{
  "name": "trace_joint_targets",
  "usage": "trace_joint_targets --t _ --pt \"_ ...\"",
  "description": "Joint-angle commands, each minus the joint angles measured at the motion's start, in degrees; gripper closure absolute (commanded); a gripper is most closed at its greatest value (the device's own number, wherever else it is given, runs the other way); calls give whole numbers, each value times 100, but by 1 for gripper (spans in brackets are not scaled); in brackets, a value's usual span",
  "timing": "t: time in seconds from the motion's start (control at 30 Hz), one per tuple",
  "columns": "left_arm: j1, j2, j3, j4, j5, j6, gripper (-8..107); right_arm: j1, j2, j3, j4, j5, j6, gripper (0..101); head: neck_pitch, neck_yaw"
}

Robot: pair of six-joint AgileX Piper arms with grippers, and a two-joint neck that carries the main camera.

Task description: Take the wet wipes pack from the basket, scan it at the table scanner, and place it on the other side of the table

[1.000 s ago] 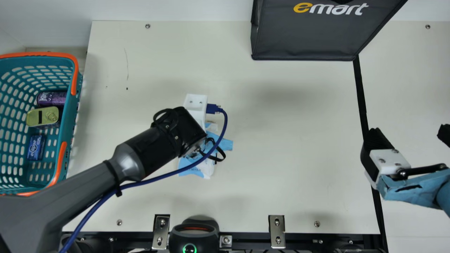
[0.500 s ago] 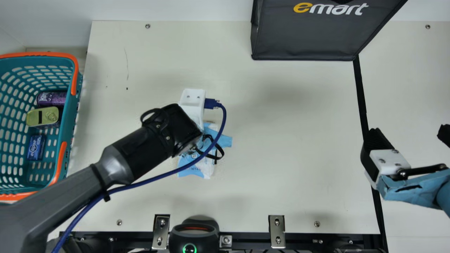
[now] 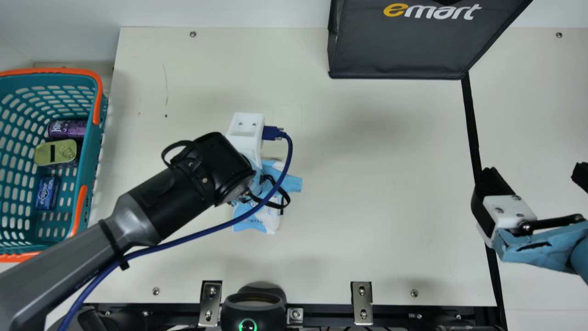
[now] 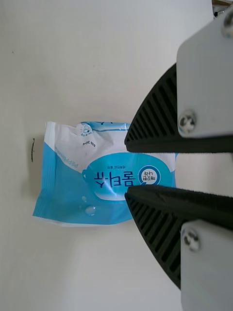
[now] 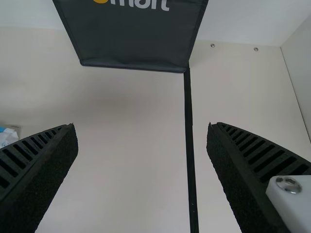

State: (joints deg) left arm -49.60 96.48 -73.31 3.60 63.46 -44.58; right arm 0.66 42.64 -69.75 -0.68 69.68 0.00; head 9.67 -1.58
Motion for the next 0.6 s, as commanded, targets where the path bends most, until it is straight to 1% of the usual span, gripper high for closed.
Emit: trace_joint_targets --t 0.0,0.53,0.57 --pt "11 -5 8 -12 6 6 63 0 0 0 0 0 0 6 -175 0" --pt "94 48 111 -140 -20 40 10 0 0 0 0 0 0 6 -175 0" --pt "97 58 117 -145 -26 42 9 0 0 0 0 0 0 6 -175 0"
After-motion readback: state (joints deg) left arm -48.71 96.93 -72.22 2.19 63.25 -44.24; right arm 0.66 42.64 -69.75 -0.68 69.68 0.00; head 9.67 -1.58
